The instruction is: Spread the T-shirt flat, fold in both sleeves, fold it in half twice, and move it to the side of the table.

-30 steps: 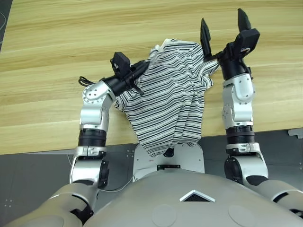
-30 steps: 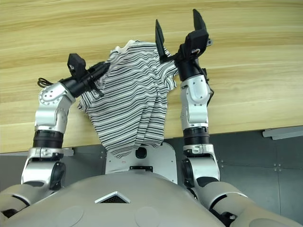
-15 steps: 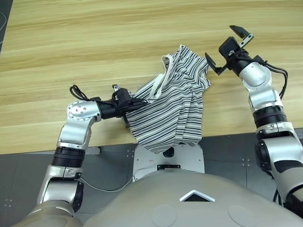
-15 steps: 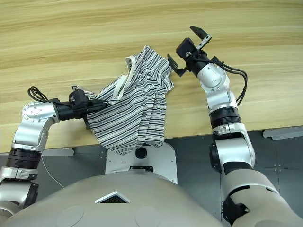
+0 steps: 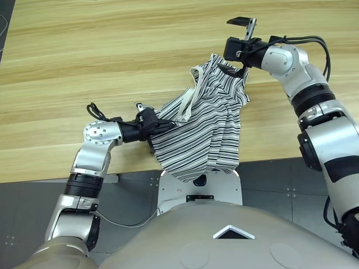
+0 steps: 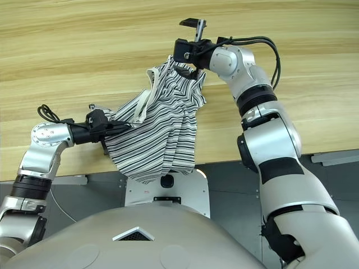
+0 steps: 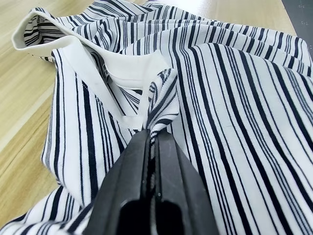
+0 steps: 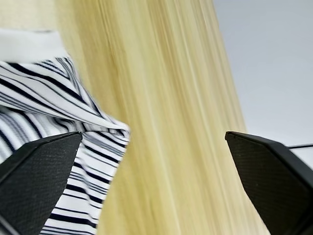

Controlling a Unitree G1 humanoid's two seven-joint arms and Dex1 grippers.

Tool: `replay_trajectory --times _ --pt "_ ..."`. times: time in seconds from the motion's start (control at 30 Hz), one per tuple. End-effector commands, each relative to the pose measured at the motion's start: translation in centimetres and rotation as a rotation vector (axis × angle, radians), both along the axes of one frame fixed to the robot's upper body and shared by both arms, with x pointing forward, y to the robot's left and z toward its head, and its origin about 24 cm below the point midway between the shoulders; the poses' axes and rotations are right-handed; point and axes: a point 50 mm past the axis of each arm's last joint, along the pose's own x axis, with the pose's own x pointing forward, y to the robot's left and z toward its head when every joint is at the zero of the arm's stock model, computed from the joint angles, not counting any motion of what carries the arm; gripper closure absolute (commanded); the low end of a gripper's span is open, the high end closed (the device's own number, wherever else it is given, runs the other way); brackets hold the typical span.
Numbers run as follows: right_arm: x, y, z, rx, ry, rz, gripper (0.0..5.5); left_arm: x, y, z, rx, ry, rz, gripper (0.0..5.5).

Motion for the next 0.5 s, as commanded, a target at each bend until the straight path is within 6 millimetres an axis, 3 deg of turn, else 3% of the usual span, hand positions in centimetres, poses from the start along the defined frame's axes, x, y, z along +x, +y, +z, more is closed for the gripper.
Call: replay_trajectory --times 0.03,0.1,0.33,0.5 --pt "-0.3 1.9 -0.8 -0.183 0.092 0.104 0.00 0.4 -0.3 0.2 0.005 -0.019 0.004 5.38" --pt "-0.6 2.6 -1.3 -0.255 0.136 0.153 0.00 0.3 -0.4 0.3 0.002 -0.018 0.001 5.38" --pt "-0.7 5.7 -0.8 -0.267 0.090 0.189 0.00 0.1 -0.8 -0.1 0.002 -0.002 -0.016 5.38" --pt "-0.5 6.2 0.0 -0.277 0.125 0.209 0.00 -0.1 -1.0 -0.4 0.001 0.010 -0.014 5.38"
